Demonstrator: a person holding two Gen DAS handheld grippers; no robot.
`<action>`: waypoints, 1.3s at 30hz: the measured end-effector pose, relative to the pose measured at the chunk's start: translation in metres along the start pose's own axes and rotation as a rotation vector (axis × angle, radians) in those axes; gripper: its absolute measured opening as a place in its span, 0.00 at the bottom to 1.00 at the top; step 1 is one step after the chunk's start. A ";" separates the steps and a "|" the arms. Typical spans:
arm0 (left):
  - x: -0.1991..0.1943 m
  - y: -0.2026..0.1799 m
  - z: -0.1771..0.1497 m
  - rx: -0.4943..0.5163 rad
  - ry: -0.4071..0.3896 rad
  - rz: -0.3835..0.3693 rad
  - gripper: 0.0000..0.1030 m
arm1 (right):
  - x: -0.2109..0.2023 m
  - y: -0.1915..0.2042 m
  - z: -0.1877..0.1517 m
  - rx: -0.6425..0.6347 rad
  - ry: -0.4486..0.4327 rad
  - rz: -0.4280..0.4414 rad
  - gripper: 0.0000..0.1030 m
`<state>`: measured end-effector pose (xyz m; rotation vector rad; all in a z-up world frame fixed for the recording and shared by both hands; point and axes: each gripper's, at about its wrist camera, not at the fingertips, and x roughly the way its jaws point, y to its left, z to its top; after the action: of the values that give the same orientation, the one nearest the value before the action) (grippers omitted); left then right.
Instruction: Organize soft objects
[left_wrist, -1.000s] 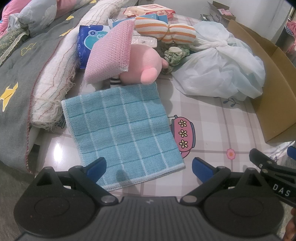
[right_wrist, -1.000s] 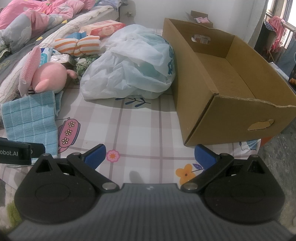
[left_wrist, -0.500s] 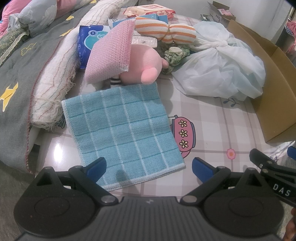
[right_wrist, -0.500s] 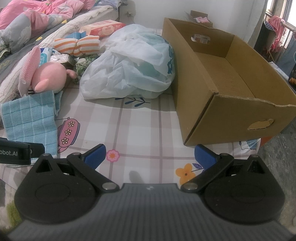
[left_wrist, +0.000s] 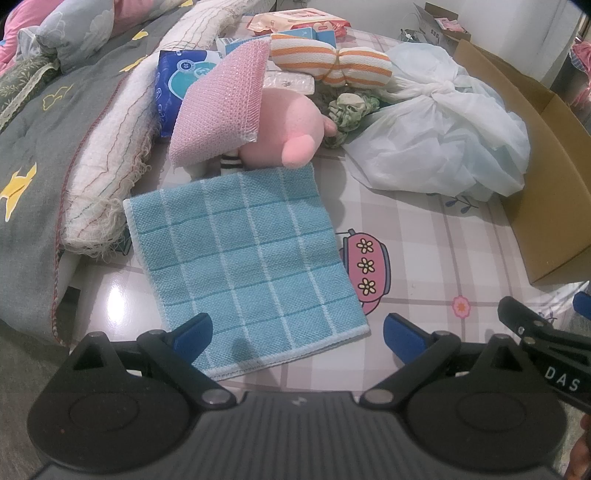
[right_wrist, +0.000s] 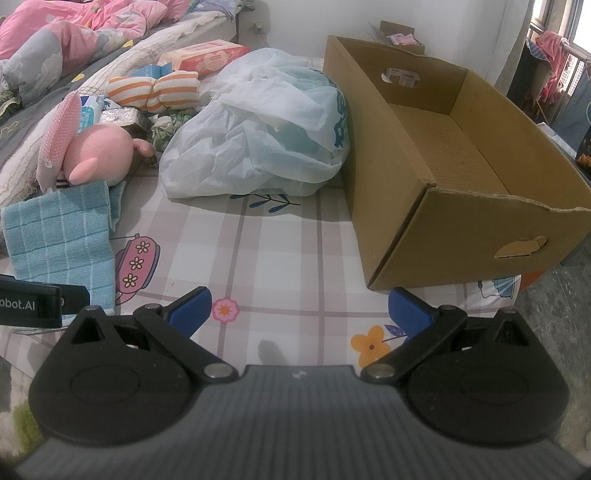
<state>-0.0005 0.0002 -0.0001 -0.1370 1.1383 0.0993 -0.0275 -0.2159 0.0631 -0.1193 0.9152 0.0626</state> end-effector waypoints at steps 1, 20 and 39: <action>0.000 0.000 0.000 0.000 -0.001 -0.001 0.97 | 0.000 0.000 0.000 0.000 0.000 0.000 0.99; -0.004 0.022 -0.004 -0.016 -0.049 0.048 0.97 | 0.006 0.005 0.006 0.005 -0.006 0.053 0.99; -0.024 0.081 0.004 0.004 -0.262 -0.024 0.96 | 0.015 0.065 0.074 -0.065 -0.178 0.431 0.99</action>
<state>-0.0189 0.0802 0.0191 -0.1299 0.8756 0.0902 0.0334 -0.1422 0.0911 0.0247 0.7486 0.4956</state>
